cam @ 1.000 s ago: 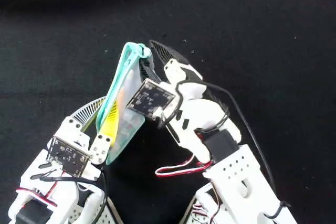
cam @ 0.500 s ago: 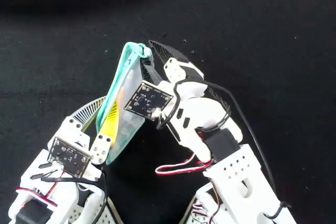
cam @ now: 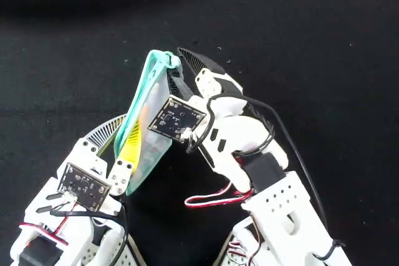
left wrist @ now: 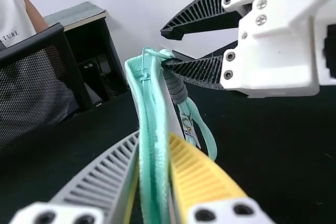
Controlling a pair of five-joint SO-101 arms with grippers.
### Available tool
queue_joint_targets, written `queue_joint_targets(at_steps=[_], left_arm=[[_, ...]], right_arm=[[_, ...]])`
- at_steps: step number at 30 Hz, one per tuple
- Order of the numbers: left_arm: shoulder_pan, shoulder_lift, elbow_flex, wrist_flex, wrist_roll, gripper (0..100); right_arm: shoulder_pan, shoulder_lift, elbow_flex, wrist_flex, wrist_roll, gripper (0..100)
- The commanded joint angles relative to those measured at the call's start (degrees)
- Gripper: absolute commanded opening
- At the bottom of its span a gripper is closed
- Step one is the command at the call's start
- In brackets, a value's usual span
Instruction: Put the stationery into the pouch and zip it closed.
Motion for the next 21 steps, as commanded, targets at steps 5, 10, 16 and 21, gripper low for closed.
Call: queue_joint_targets(at_steps=[5, 10, 16, 21], left_arm=[[0.57, 0.18, 1.45, 0.62, -0.53, 3], [0.57, 0.18, 1.45, 0.62, -0.53, 3], [0.57, 0.18, 1.36, 0.62, -0.53, 3], [0.57, 0.18, 1.45, 0.62, -0.53, 3]], right_arm=[[2.46, 0.04, -7.43, -0.44, 0.62, 12.4], [4.4, 0.13, -9.54, -0.44, 0.44, 12.4], [4.13, 0.13, -7.6, -0.09, 0.18, 12.4], [2.46, -0.31, -4.44, 0.09, 0.18, 12.4]])
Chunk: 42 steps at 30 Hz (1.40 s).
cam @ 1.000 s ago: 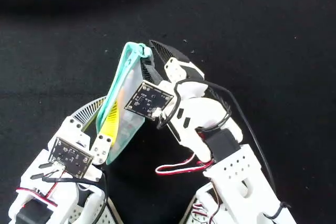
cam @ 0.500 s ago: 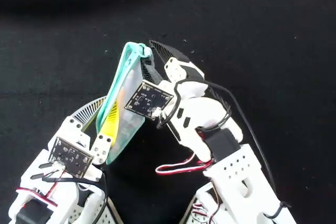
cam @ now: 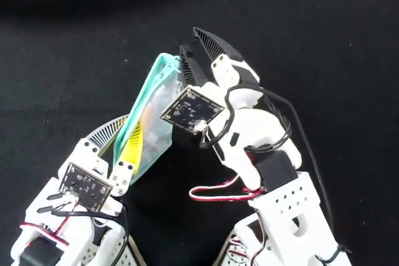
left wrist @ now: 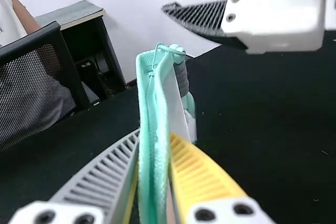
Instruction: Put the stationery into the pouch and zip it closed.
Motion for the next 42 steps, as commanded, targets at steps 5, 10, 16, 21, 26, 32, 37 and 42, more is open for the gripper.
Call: queue_joint_targets(at_steps=[5, 10, 16, 21, 26, 32, 37, 42], left_arm=[[0.4, 0.18, 0.92, 0.44, -0.62, 3], [0.57, 0.26, 1.45, 0.09, -5.45, 3], [5.41, 0.26, 1.54, 0.62, -10.64, 3], [10.33, 0.26, 1.1, 2.02, -11.43, 3], [11.12, 0.26, 1.54, 5.8, -11.52, 3], [11.03, 0.26, 1.54, 8.0, -11.43, 3], [10.86, 0.26, 1.54, 9.05, -11.43, 3], [10.86, 0.26, 2.68, 9.05, -11.34, 3]], right_arm=[[-1.76, -1.45, 0.57, 3.34, -3.08, 12.6], [-2.55, -9.27, 1.01, 9.76, -12.57, 12.7], [-5.63, -16.13, 1.36, 18.37, -13.8, 12.8], [-5.54, -16.75, 3.91, 21.01, -13.8, 12.8], [-5.45, -20.62, 4.09, 29.54, -14.07, 18.3], [-5.45, -31.52, 4.26, 40.0, -13.89, 19.3], [-5.36, -38.55, 4.53, 48.53, -13.8, 19.4], [-4.84, -41.71, 4.26, 51.69, -13.8, 19.4]])
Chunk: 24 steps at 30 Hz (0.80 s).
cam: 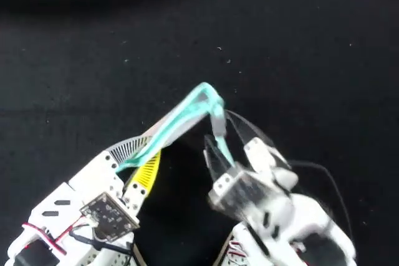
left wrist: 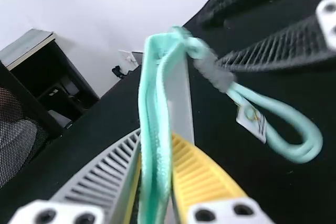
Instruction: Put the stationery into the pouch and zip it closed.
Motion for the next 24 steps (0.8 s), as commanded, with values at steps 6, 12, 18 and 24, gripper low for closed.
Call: queue_joint_targets(at_steps=[6, 12, 18, 24], left_arm=[[-0.13, 0.26, 5.85, 1.85, -0.18, 3], [-0.13, 0.26, 5.58, 1.76, -0.26, 3], [-0.13, 0.26, 5.76, 1.76, -0.26, 3], [0.31, 0.26, 5.49, 1.76, -0.26, 3]], right_arm=[[5.8, -1.54, 2.86, -1.05, -0.62, 19.4], [6.42, -1.54, 10.86, -13.8, -1.05, 19.4], [6.15, -1.54, 7.43, -14.95, -7.12, 19.4], [6.15, -1.45, 8.66, -16.0, -7.56, 19.4]])
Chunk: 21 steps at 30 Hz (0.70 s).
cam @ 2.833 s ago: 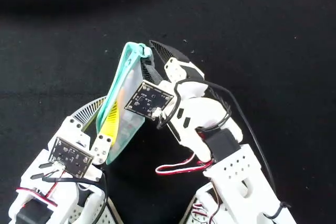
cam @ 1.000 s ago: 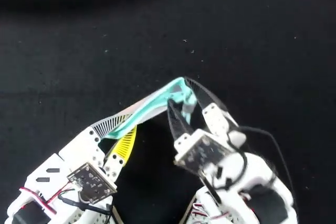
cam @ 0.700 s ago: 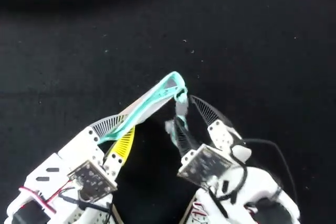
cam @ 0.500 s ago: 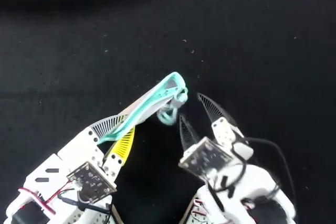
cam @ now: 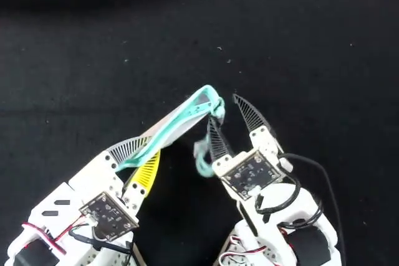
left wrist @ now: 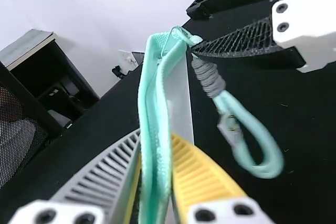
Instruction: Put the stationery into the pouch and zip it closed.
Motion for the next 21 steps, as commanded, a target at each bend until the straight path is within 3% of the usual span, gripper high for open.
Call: queue_joint_targets(at_steps=[1, 14, 21], left_arm=[[0.4, 0.26, 4.88, 1.76, -0.26, 3], [0.4, 0.26, 4.88, 1.76, -0.18, 3], [0.4, 0.26, 5.14, 1.76, -0.18, 3]], right_arm=[[0.26, -0.04, -0.57, -2.29, -0.7, 19.4], [0.26, -0.13, 7.16, -11.08, -0.79, 18.8], [0.26, -0.66, 6.9, -11.16, -0.44, 8.8]])
